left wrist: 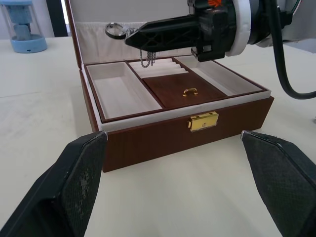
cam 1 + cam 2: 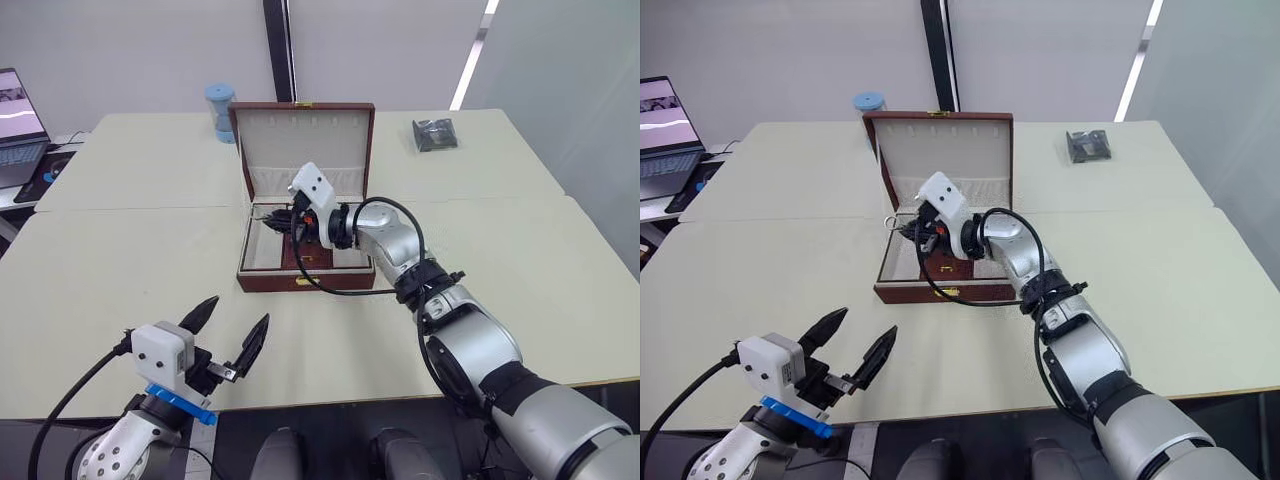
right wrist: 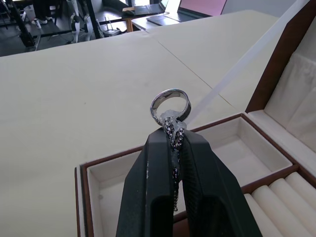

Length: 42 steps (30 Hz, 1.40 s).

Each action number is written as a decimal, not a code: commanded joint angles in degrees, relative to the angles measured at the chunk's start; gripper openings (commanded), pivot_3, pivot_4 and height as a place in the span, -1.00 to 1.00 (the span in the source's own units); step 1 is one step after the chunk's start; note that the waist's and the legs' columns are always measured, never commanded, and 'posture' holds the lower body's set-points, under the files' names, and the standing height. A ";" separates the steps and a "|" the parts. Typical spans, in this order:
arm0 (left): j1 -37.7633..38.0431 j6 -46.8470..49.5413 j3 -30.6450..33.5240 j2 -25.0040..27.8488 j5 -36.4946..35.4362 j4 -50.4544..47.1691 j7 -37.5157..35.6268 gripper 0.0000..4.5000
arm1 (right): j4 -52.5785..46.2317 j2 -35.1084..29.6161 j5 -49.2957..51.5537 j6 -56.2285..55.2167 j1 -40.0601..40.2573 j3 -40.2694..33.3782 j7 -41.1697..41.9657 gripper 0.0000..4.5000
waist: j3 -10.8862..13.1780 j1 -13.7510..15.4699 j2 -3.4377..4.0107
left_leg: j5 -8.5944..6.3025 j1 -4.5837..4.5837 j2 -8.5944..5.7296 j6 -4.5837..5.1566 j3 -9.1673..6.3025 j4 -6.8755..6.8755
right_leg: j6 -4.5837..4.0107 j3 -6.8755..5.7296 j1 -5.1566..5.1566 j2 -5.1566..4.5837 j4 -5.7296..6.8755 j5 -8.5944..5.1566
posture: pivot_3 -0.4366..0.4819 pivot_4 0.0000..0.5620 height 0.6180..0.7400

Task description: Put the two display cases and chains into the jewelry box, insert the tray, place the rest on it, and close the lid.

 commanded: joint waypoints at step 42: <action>-17.86 23.15 12.04 13.41 -12.07 1.85 -0.84 1.00 | -38.44 -23.07 8.84 6.15 26.29 -10.54 12.10 0.99 | -0.01 -0.20 -0.04 | 0.00 -0.22 0.00 -0.02 -0.10 0.00 | 0.01 -0.11 -0.14 0.01 -0.01 -0.01 | -0.05 -0.47 1.00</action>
